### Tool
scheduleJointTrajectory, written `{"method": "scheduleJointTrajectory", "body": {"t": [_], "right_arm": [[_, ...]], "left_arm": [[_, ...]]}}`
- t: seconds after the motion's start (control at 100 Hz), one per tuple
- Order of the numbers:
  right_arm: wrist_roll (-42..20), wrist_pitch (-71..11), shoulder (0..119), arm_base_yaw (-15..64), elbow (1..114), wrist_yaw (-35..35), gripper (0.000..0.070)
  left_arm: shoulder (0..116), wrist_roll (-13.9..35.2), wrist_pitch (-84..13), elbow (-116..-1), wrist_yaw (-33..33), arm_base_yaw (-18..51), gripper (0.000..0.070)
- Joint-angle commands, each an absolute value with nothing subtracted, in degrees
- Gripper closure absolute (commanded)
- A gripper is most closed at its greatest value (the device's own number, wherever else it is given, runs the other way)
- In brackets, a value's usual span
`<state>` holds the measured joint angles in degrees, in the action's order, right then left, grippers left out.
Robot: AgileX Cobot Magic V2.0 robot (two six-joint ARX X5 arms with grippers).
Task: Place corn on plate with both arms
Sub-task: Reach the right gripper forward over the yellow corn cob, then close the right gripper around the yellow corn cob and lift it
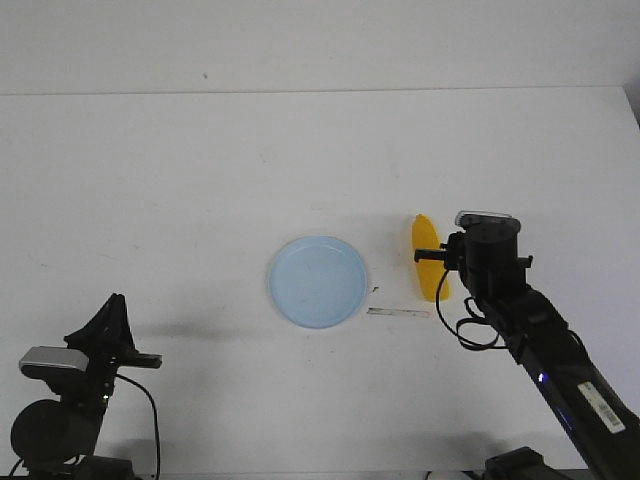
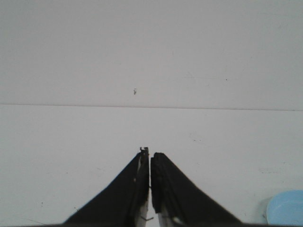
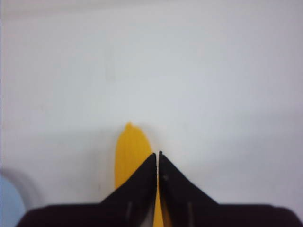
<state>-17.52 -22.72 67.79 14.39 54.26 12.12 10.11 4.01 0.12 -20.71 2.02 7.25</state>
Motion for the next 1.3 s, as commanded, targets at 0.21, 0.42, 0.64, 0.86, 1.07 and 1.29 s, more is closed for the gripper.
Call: {"method": "scheduleJointTrajectory", "body": {"t": [0.21, 0.42, 0.64, 0.86, 1.07, 1.29], "right_arm": [[-19.5, -45.8, 83.8, 15.3, 72.2, 11.8, 0.0695], [-16.2, -55.0, 93.1, 15.3, 82.0, 6.5, 0.0694], [-15.0, -55.8, 98.5, 15.0, 85.0, 4.4, 0.0386], [-13.3, -55.1, 99.6, 15.0, 85.0, 4.6, 0.0145], [-13.0, -55.0, 100.2, 15.0, 84.7, 4.6, 0.0112], [-12.5, -54.8, 103.2, 15.0, 84.3, 4.5, 0.0115]], "left_arm": [[10.0, 4.1, 1.1, -21.1, 2.2, 7.3, 0.0698], [10.0, 4.1, 1.1, -21.1, 2.2, 7.3, 0.0698], [10.0, 4.1, 1.1, -21.1, 2.2, 7.3, 0.0698], [10.0, 4.1, 1.1, -21.1, 2.2, 7.3, 0.0698], [10.0, 4.1, 1.1, -21.1, 2.2, 7.3, 0.0698], [10.0, 4.1, 1.1, -21.1, 2.2, 7.3, 0.0698]]}}
